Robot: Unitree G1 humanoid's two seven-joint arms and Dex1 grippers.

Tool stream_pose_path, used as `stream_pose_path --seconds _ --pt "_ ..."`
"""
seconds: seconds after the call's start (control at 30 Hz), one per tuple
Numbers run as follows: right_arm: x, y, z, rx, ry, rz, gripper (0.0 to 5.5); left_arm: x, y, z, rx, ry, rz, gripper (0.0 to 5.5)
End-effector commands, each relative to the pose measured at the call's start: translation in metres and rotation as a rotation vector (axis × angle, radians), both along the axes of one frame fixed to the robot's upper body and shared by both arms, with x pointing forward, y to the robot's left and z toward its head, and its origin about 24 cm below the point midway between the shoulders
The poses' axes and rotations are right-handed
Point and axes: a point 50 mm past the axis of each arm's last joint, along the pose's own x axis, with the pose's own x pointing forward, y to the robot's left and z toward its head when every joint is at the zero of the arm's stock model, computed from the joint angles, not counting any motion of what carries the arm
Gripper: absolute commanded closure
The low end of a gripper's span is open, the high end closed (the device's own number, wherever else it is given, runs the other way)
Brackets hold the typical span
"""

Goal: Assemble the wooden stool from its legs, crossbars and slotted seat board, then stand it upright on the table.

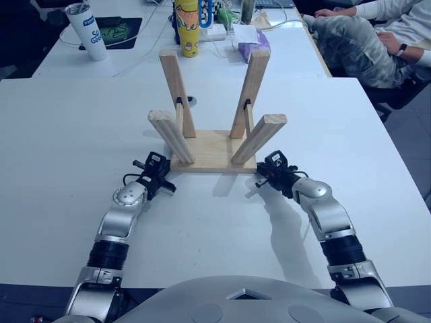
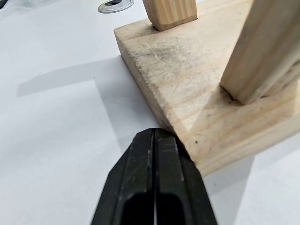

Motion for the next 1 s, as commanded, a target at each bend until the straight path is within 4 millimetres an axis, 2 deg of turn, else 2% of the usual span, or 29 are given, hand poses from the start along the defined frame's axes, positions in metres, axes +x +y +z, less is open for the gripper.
stream_pose_path --seconds 0.03,0.27,0.57,0.77,1.0 --pt "0.004 0.015 0.015 0.106 -0.05 0.086 5.5 0.006 -0.024 0.02 -0.052 -0.075 -0.088 5.48" --pt "0.008 0.017 0.026 0.138 -0.092 0.101 5.5 0.01 -0.028 0.039 -0.061 -0.137 -0.095 5.48" --pt "0.02 0.028 0.064 0.148 -0.216 0.139 5.5 0.013 -0.031 0.057 -0.059 -0.186 -0.108 5.48" --pt "0.015 0.029 0.065 0.134 -0.217 0.163 5.5 0.014 -0.031 0.062 -0.07 -0.2 -0.1 5.48" --pt "0.018 0.033 0.078 0.162 -0.257 0.169 5.5 0.015 -0.032 0.066 -0.073 -0.212 -0.102 5.48"
